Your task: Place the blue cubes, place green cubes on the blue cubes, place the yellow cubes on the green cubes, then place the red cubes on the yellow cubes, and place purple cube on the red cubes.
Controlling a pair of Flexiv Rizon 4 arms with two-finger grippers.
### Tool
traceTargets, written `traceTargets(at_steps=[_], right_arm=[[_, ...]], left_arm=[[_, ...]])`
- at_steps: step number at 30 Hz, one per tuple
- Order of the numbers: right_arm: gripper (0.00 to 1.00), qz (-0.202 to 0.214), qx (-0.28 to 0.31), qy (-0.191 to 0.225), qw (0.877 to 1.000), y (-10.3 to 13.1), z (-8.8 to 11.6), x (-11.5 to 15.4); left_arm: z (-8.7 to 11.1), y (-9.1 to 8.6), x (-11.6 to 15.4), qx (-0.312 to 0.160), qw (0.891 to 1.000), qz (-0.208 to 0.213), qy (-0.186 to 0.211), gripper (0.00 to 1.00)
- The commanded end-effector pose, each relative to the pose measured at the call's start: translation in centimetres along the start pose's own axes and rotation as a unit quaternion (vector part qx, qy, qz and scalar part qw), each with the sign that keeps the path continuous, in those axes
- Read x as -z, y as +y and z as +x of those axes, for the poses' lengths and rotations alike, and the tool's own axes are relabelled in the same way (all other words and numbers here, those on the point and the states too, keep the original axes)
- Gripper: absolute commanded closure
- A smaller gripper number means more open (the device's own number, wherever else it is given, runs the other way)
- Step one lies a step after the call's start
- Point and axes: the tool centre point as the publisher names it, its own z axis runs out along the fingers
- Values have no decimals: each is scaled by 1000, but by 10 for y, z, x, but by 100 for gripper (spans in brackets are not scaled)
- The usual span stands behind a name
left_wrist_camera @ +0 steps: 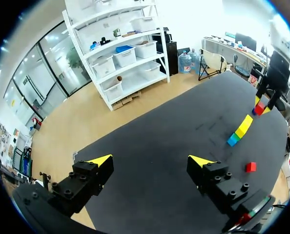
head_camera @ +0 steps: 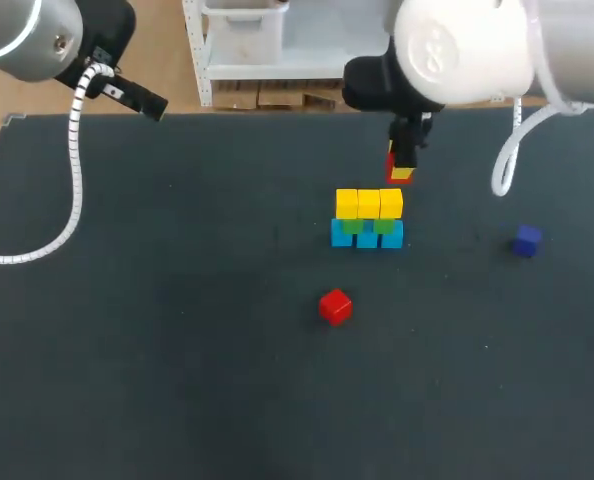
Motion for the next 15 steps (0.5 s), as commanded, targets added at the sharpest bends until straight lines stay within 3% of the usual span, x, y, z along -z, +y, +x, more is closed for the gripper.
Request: traceTargets(at_steps=[1, 15], right_arm=[[100, 7, -1, 7, 1000, 3, -5, -10], [100, -1, -23, 21, 1000, -2, -10, -28]], left_arm=[[0, 1, -1, -1, 1000, 2, -1, 0], [0, 1, -1, -1, 1000, 2, -1, 0]])
